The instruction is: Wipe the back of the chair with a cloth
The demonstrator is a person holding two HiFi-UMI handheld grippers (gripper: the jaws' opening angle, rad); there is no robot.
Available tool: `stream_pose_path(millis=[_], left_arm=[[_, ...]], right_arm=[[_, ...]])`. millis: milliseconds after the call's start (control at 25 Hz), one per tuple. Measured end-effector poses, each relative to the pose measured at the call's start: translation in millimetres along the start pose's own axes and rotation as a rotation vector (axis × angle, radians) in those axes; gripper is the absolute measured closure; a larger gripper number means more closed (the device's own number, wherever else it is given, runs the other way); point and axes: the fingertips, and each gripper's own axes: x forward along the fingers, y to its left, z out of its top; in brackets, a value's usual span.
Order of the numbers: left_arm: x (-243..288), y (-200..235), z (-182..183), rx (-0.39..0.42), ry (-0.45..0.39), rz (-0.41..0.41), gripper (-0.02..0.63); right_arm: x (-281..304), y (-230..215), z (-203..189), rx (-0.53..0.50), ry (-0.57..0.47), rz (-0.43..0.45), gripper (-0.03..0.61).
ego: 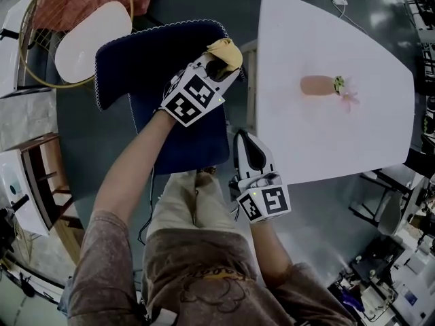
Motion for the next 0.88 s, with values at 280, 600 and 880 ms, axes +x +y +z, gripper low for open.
stream_pose_path(millis=[280, 600, 880], left_arm=[[-18.8, -10.5, 4.3, 0.022, -0.062, 0.014, 0.561], [-80.7, 6.3, -31.9, 0.013, -0.092, 0.191, 0.561], [-155.9, 32.7, -80.2, -0.027, -0.045, 0.370, 0.561]], right_arm=[[-0.9, -0.8, -0.2, -0.003, -0.017, 0.010, 0.552], [4.8, 11.8, -8.3, -0.007, -0.007, 0.041, 0.552], [13.7, 26.4, -15.5, -0.015, 0.007, 0.074, 0.552]])
